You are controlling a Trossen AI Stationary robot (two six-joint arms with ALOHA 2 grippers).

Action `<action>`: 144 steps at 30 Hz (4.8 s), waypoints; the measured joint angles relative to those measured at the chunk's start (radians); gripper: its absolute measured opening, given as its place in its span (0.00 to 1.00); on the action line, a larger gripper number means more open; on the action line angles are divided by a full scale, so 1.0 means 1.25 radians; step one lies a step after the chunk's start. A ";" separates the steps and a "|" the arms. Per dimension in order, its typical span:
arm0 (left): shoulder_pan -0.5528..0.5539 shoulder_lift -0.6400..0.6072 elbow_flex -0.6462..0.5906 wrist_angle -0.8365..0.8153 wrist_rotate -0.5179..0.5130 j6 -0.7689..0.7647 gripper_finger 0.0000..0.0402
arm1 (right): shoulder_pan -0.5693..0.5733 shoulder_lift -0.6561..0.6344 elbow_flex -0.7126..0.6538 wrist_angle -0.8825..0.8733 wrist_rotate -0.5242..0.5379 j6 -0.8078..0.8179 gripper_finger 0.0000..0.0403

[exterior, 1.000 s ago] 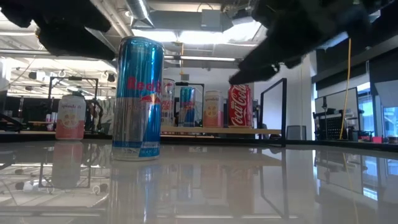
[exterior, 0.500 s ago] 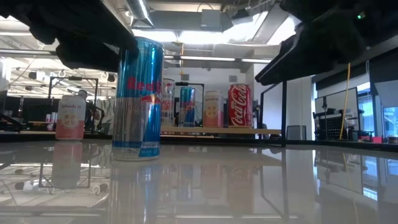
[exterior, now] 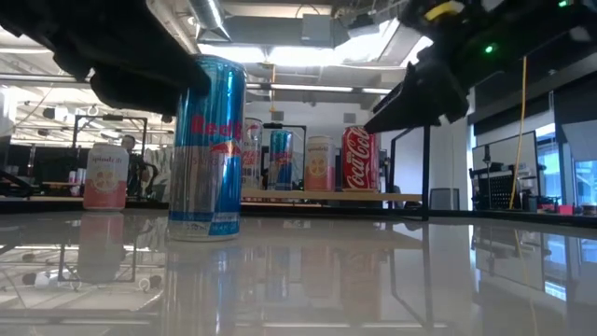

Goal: Place canned beverage on shelf
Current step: Put the red soda can align with the other red soda can on the shelf, then put the pink soda can align with the other pink soda can on the shelf

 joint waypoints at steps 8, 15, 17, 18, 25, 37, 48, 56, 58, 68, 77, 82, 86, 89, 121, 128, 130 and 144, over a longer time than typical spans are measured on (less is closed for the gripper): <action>-0.002 0.008 0.000 -0.007 0.014 0.014 0.81 | -0.094 0.000 0.000 0.034 -0.064 -0.126 0.97; -0.004 0.008 0.000 -0.007 0.026 0.025 0.81 | -0.147 0.000 0.000 0.066 -0.063 -0.272 0.91; -0.004 0.008 0.000 -0.007 0.044 0.050 0.81 | -0.164 0.000 0.000 0.072 -0.056 -0.298 0.84; -0.004 0.008 0.000 -0.007 0.048 0.060 0.81 | -0.173 0.000 0.000 0.073 -0.055 -0.315 0.80; -0.004 0.008 0.000 -0.006 0.057 0.082 0.81 | -0.229 0.001 0.000 0.080 -0.064 -0.380 0.45; -0.004 0.008 0.000 -0.001 0.052 0.084 0.81 | -0.284 0.117 0.094 0.153 -0.033 -0.524 0.08; -0.004 0.008 0.000 -0.003 0.055 0.084 0.81 | -0.348 0.223 0.203 0.115 0.035 -0.523 0.09; -0.004 0.008 0.000 -0.002 0.056 0.082 0.81 | -0.371 0.226 0.204 0.094 0.082 -0.522 0.09; -0.004 0.008 0.000 -0.002 0.056 0.081 0.81 | -0.372 0.226 0.204 0.085 0.084 -0.522 0.09; -0.004 0.008 0.000 -0.002 0.056 0.078 0.81 | -0.372 0.226 0.204 0.061 0.123 -0.521 0.09; -0.004 0.008 0.000 -0.002 0.057 0.078 0.81 | -0.387 0.226 0.204 0.046 0.154 -0.495 0.09; -0.004 0.008 0.000 -0.002 0.058 0.078 0.81 | -0.387 0.226 0.204 0.023 0.175 -0.478 0.09; -0.004 0.008 0.000 -0.002 0.058 0.079 0.81 | -0.366 0.208 0.203 0.043 0.175 -0.478 0.09; -0.004 0.008 0.000 0.001 0.058 0.084 0.81 | -0.327 0.175 0.203 0.042 0.171 -0.470 0.09; -0.016 -0.012 0.011 -0.039 0.122 0.078 0.81 | -0.020 0.229 0.119 0.242 -0.457 0.066 0.52; -0.023 -0.106 0.128 -0.362 0.174 0.016 0.81 | -0.020 0.229 0.119 0.239 -0.464 0.066 0.70; -0.016 -0.134 0.177 -0.482 0.173 0.001 0.81 | -0.020 0.229 0.119 0.234 -0.464 0.066 0.72; 0.212 -0.248 0.370 -1.184 0.080 -0.271 0.81 | -0.020 0.229 0.119 0.198 -0.464 0.065 0.73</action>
